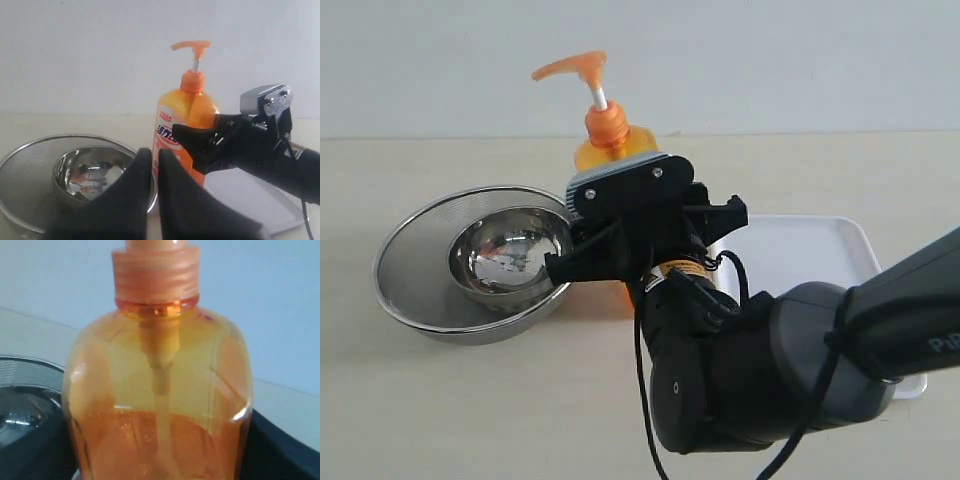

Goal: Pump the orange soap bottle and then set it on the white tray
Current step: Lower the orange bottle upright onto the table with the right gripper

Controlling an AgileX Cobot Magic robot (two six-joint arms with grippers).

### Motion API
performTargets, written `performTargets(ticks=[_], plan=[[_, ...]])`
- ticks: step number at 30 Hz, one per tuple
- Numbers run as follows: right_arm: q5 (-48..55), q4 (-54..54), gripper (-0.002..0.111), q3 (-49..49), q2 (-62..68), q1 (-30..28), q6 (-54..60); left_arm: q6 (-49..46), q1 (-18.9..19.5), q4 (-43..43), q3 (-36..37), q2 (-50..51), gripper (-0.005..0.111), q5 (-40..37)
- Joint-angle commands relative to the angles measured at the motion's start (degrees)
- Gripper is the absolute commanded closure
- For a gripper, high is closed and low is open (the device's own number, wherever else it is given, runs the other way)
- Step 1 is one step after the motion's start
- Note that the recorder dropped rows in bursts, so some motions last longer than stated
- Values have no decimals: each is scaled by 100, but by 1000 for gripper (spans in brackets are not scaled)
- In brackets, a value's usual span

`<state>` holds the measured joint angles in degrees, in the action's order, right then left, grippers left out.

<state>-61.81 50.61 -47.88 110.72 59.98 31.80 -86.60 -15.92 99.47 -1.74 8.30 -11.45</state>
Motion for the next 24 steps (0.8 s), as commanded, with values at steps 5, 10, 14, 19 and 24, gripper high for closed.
performTargets(ticks=[5, 10, 14, 19, 24], plan=[[-175, 293, 97, -23, -93, -3, -90, 404, -6, 48, 174, -830, 102, -12], [-135, 305, 97, -23, -93, -3, -245, 411, -6, 48, 174, -830, 102, -30], [-134, 305, 97, -23, -93, -3, -287, 411, -6, 48, 174, -830, 102, -30], [-333, 300, 97, -23, -93, -3, -291, 411, -6, 48, 174, -830, 102, -30], [-441, 300, 97, -23, -195, -3, -151, 394, -6, 48, 174, -830, 102, -30]])
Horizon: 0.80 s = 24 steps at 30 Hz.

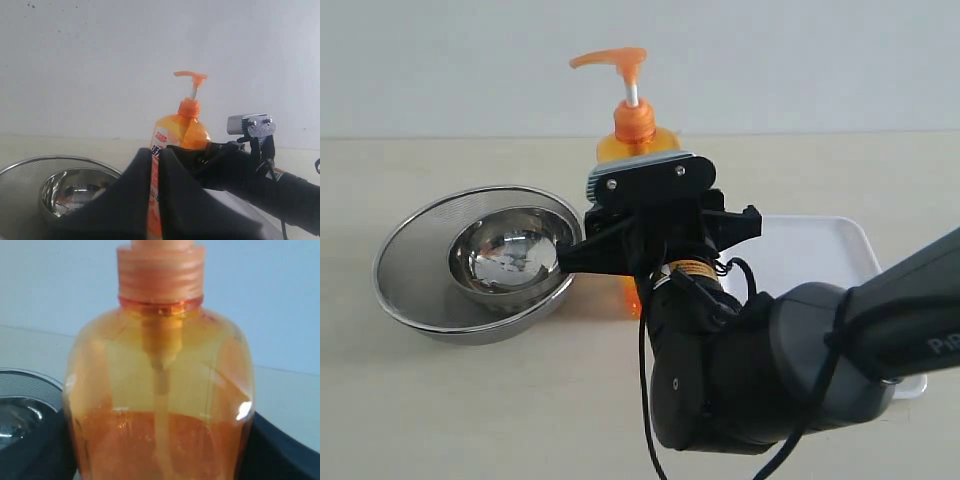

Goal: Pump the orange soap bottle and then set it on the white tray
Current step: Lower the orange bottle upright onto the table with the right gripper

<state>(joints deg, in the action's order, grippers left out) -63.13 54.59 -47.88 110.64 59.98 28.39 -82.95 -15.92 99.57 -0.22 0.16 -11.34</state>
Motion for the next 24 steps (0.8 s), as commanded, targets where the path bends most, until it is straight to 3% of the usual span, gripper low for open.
performTargets(ticks=[1, 24], plan=[[-320, -98, 97, -23, -219, -3, 213, 30, -6, 37, 22, -16, 102, -41], [-188, 54, 97, -23, -479, -3, 385, 30, -6, 37, 22, -16, 102, -41]])
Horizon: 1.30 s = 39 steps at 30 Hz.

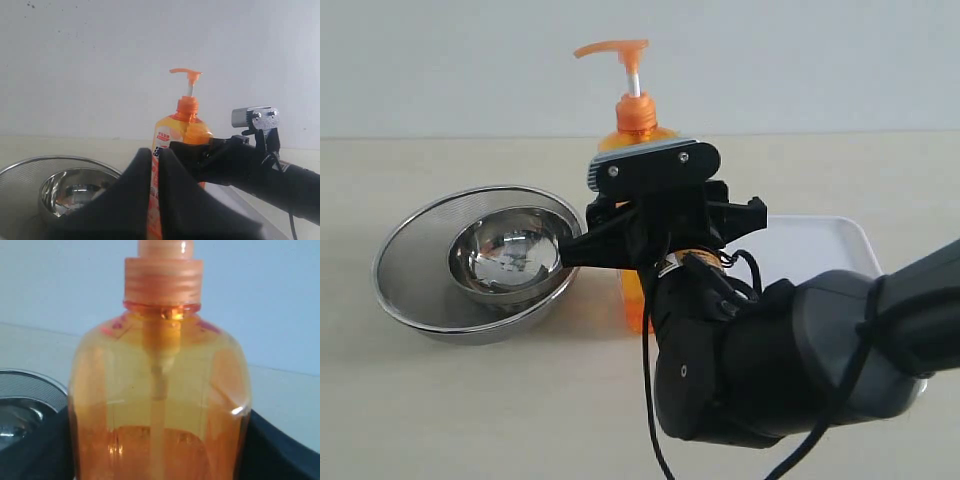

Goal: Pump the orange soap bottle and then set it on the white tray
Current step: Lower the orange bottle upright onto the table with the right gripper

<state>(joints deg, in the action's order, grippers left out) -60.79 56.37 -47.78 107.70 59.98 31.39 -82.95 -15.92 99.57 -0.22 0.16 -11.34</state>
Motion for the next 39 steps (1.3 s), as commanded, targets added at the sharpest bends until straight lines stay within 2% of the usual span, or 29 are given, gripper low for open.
performTargets(ticks=[1, 4, 10, 13, 21, 35, 37, 39], plan=[[-404, -101, 97, -33, -185, -3, 142, 30, -6, 37, 22, -16, 102, -41], [-268, -72, 83, -33, -185, -3, 316, 30, -6, 37, 22, -16, 102, -41], [42, -7, 39, -33, -185, -3, 317, 30, -6, 37, 22, -16, 102, -41], [117, 81, 28, -33, -185, -3, 317, 30, -6, 37, 22, -16, 102, -41], [481, 157, 29, -33, -159, -3, 259, 30, -6, 37, 22, -16, 102, -41], [247, -145, 29, -33, 500, -16, 60, 33, -6, 37, 22, -16, 102, -53], [236, -145, 32, -33, 500, -16, 60, 33, -6, 37, 22, -16, 102, -53], [257, -145, 43, -33, 500, -16, 60, 33, -6, 37, 22, -16, 102, -53]])
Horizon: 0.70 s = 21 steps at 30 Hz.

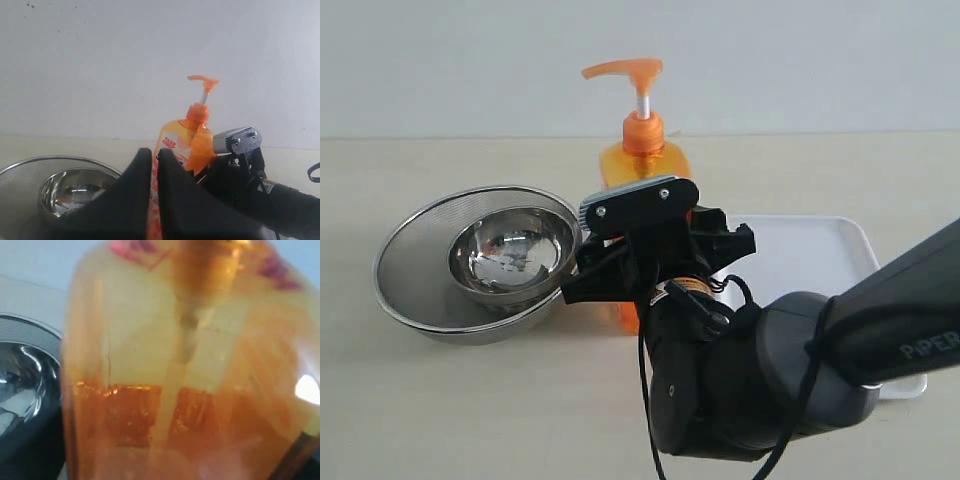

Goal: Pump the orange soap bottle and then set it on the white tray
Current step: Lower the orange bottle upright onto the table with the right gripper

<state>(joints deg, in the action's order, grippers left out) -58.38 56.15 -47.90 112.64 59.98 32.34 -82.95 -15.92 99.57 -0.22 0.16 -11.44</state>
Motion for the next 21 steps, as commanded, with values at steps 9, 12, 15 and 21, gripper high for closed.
performTargets(ticks=[9, 12, 15, 21], plan=[[-108, -20, 108, -21, 5, -16, -4, 33, -6, 37, 22, -16, 102, -53], [-289, 19, 108, -21, 5, -16, -4, 33, -6, 37, 22, -16, 102, -68], [-487, -2, 108, -21, 5, -16, -4, 33, -6, 37, 22, -16, 102, -68], [-732, -28, 108, -21, 5, -16, -183, 33, -6, 37, 22, -16, 102, -68]])
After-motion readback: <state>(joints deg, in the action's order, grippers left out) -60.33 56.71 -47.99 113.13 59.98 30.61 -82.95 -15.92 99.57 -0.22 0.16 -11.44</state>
